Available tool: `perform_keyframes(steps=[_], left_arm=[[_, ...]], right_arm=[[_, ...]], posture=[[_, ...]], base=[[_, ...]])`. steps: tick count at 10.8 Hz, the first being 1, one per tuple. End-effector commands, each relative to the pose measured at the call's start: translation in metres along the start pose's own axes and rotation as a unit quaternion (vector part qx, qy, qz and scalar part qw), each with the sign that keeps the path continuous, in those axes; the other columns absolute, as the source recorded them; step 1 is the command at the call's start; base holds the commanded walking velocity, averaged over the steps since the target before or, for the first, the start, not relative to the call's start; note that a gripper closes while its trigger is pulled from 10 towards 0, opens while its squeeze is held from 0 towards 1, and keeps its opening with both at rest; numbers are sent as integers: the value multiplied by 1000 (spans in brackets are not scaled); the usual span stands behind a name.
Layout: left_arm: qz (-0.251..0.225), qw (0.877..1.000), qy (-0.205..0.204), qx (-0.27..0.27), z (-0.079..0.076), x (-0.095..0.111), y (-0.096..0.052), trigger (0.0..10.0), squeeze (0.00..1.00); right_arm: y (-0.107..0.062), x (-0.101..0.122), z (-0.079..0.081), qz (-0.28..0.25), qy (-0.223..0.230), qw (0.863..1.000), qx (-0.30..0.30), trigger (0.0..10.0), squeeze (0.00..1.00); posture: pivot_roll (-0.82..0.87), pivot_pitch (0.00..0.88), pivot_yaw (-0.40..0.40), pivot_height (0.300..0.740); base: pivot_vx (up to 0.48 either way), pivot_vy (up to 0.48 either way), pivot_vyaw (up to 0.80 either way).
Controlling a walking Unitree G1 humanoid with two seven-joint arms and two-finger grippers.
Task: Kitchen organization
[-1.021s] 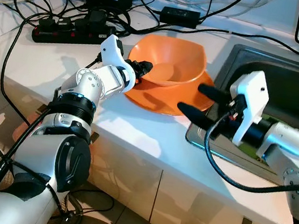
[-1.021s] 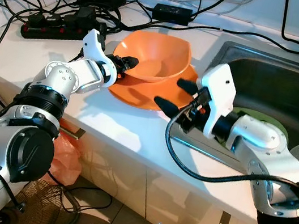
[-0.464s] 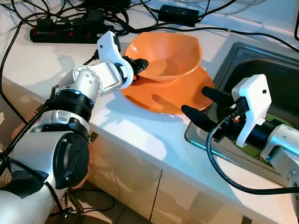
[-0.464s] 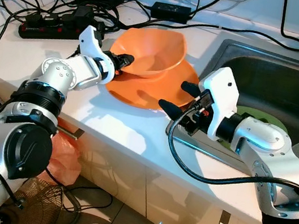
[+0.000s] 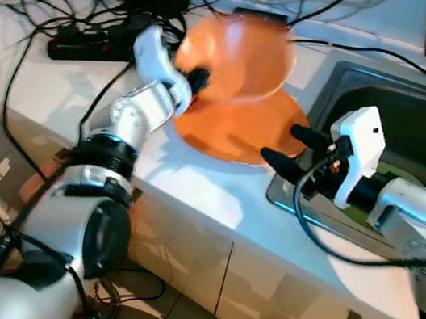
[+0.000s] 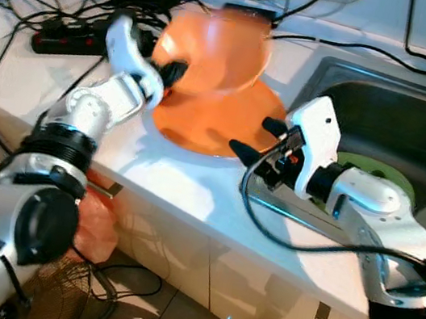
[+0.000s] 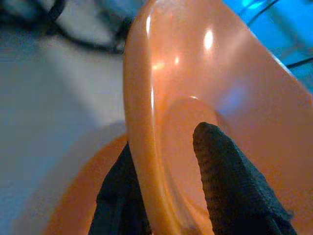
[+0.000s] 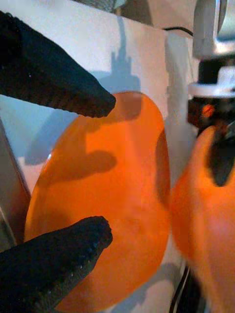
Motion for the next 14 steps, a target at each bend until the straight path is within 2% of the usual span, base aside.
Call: perform_keyframes(steps=[1,2,4,5,6,7,8,10,13,14], left_arm=[[-33,998,3,-48,-13,14,-3,0,0],[-48,994,9,-95,-24,16,-7,0,0],[-64,988,50,-132,-33,14,-11,0,0],[-68,985,73,-143,-36,11,-12,0,0],[-70,981,104,-148,-36,8,-13,0,0],[-70,979,119,-147,-35,5,-13,0,0],[-68,976,139,-154,-37,1,-14,0,0],[-75,970,153,-174,-47,-1,-15,0,0],[-93,950,185,-235,-85,0,-25,0,0],[-93,950,185,-235,-85,0,-25,0,0]], right_arm=[[0,7,-7,-8,7,1000,-15,10000,0],[0,12,-15,-26,44,998,-37,10000,0],[0,19,-29,-65,105,990,-70,10000,0],[-3,30,-39,-103,149,980,-87,10000,761],[-5,40,-45,-135,176,970,-96,10000,851],[-8,49,-52,-169,213,957,-102,10000,0],[-9,51,-54,-174,224,953,-105,10000,0],[-6,50,-55,-168,236,951,-110,10000,0],[3,46,-54,-152,240,952,-115,10000,0],[3,46,-54,-152,240,952,-115,10000,0]], posture=[[62,95,125,740],[60,92,121,740],[63,92,121,740],[64,93,124,740],[64,94,125,740],[64,94,125,740],[61,95,128,740],[63,98,125,740],[72,98,125,740],[72,98,125,740]], base=[[0,0,0],[0,0,0],[0,0,0],[0,0,0],[0,0,0],[0,0,0],[0,0,0],[0,0,0],[0,0,0],[0,0,0]])
Point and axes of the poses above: a point about 5 cm out from each wrist's last joint towards the gripper, its own y axis pointing out of the wrist towards the gripper, its own x axis along the axis of the wrist's last joint, z = x × y, the point moved 4 cm from there along y, pointing out of the wrist towards the gripper, and after that the axes turned 8 degrees about -y, right-handed, at the moved point
